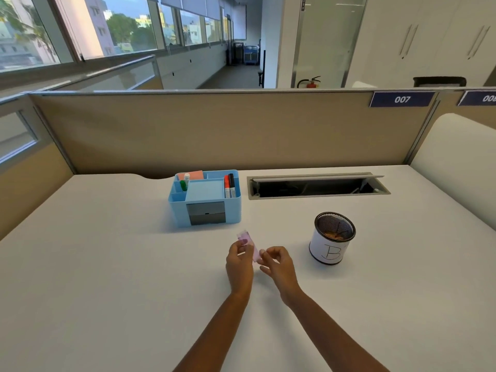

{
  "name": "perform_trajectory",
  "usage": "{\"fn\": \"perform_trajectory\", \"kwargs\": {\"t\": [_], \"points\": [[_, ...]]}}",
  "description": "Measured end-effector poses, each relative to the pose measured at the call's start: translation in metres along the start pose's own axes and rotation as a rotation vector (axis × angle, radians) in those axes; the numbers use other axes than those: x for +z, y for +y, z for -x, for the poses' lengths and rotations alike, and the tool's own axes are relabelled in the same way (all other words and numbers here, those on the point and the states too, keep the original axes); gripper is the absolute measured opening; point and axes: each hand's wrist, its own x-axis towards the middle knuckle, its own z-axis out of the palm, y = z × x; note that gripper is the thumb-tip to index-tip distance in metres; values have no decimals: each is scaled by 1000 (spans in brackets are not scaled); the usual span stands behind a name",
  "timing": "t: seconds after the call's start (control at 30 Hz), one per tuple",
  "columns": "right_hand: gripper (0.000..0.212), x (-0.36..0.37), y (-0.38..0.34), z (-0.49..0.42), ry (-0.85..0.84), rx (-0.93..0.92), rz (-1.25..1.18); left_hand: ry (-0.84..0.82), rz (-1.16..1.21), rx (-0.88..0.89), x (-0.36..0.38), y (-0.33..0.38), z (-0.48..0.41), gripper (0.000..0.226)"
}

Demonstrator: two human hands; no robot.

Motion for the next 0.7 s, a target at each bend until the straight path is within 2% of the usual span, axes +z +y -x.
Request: {"fn": "perform_trajectory", "kwargs": {"t": [0.13,0.23,0.4,0.57,0.7], "points": [[24,19,7,-3,-64,-136,397,141,-73,68,-23,1,-11,37],[36,32,9,-5,-189,-196,659,194,-138,113,-35,-3,-16,36],[34,42,15,-8,-311,-268,958,188,-230,145,-49,-9,-16,38],[26,37,17,-10,-279,-226,903,119,-334,200,-61,-17,-13,36],[25,24,13,-5,-166,-88,502,34,-384,217,-68,-23,-8,36]]}}
